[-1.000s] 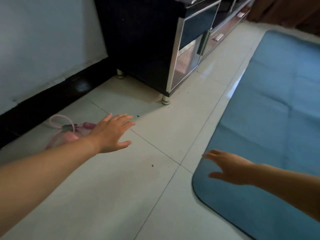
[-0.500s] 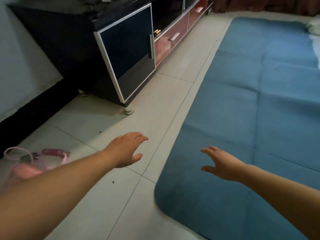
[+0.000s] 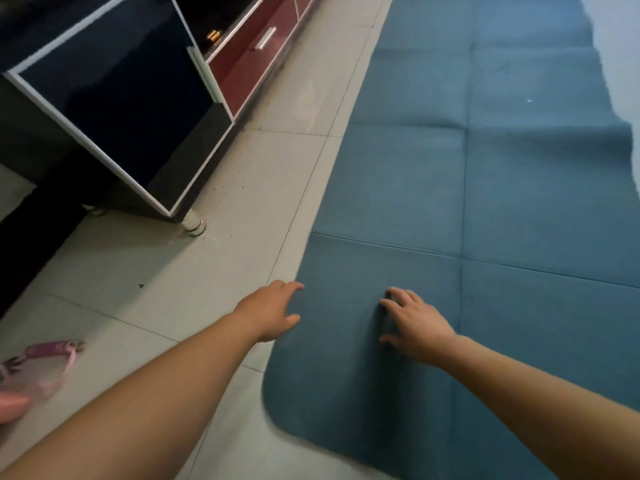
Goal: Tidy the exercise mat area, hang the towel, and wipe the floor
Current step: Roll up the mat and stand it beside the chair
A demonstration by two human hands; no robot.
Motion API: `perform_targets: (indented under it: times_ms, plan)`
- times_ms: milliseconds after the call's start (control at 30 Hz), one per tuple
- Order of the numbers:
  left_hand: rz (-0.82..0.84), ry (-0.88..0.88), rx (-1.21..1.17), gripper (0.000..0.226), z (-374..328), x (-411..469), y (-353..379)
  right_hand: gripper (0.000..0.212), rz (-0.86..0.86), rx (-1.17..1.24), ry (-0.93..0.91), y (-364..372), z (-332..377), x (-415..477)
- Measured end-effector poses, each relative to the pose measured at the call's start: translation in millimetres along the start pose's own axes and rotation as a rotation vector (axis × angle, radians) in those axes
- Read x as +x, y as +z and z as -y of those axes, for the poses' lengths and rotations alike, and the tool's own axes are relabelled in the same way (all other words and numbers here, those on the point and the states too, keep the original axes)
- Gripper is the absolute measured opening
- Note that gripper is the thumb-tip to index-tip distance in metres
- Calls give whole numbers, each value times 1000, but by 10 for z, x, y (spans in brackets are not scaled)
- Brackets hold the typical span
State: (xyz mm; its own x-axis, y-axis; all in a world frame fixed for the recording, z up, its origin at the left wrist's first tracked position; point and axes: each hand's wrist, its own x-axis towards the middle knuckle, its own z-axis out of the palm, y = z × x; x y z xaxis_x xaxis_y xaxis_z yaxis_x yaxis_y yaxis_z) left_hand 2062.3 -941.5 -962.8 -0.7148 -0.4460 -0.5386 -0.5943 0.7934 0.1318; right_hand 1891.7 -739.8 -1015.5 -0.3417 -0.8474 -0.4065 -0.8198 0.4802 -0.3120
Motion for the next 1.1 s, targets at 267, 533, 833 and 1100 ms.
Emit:
perform_targets:
  times_ms: [267,533,833,1100]
  plan:
    - [6,323,25,56,-470,12,526,76,41,-45,117,78,-438,-570]
    - [-72,478,75,59,-503,-48,900,76,147,-35,198,125,-281,-900]
    - [-42,666,143,57,-480,46,810,76,215,-31,196,295,-21,-1150]
    - [12,780,222,57,-538,-102,968,77,189,-14,168,509,95,-1302]
